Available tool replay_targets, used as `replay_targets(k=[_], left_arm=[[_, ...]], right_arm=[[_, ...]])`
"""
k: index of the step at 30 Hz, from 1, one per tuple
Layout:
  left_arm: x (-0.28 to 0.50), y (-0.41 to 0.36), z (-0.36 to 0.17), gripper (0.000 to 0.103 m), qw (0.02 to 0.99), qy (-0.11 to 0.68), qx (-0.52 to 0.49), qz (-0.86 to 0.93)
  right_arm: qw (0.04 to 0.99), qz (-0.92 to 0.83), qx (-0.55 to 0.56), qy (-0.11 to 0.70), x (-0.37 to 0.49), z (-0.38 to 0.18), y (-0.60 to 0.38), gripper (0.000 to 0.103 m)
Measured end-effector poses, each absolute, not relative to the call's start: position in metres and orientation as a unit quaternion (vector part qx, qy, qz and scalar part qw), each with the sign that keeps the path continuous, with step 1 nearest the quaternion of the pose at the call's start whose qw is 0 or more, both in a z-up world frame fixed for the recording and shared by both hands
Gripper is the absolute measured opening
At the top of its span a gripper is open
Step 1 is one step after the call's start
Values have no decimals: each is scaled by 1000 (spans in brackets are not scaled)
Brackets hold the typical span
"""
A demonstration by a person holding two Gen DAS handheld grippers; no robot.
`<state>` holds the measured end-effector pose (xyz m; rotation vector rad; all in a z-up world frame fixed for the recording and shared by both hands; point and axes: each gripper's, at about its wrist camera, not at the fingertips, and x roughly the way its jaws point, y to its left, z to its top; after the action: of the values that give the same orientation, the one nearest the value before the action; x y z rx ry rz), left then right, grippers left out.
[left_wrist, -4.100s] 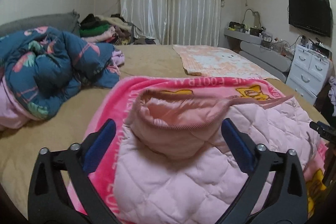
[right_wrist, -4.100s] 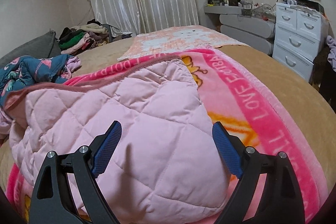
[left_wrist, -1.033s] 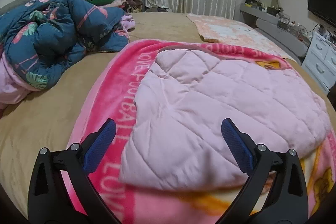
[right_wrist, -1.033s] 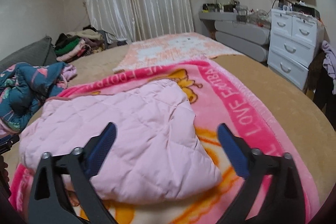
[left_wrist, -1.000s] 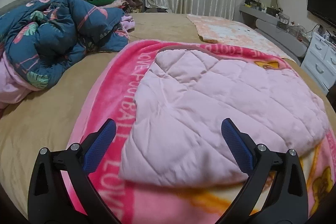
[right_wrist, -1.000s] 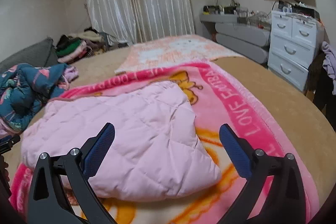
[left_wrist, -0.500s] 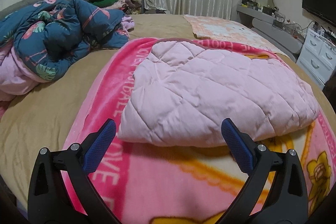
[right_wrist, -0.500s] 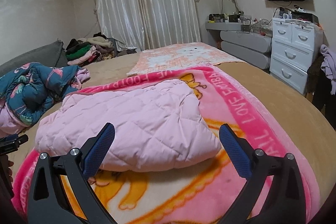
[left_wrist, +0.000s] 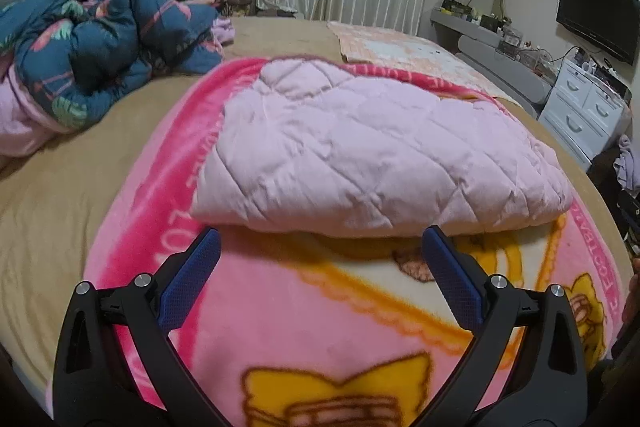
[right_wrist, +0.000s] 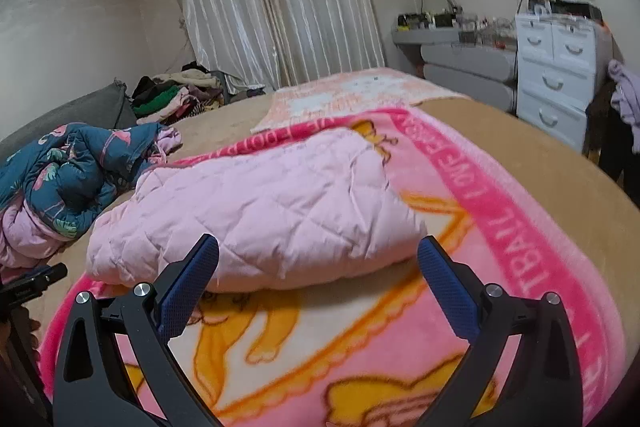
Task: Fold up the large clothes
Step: 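Open both grippers and pull back from the folded jacket bundle, then slide both grippers under the jacket bundle and lift it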
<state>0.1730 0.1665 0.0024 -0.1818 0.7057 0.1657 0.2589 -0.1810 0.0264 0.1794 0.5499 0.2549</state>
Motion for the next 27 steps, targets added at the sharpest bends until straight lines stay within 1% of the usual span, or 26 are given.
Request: replay_targets(k=[11,18,27], left_arm=[[183,167,-31,94,910,380,-151,73],[205,177,-48,94,894,399,-192,72],[245,212,-74,94,855,404,-320,58]], right_arm=[[918,105,164,347,277,-16,-184,99],[913,80,160,367,297,-33,-182,99],[901,85,167,392,335,-53,-173,99]])
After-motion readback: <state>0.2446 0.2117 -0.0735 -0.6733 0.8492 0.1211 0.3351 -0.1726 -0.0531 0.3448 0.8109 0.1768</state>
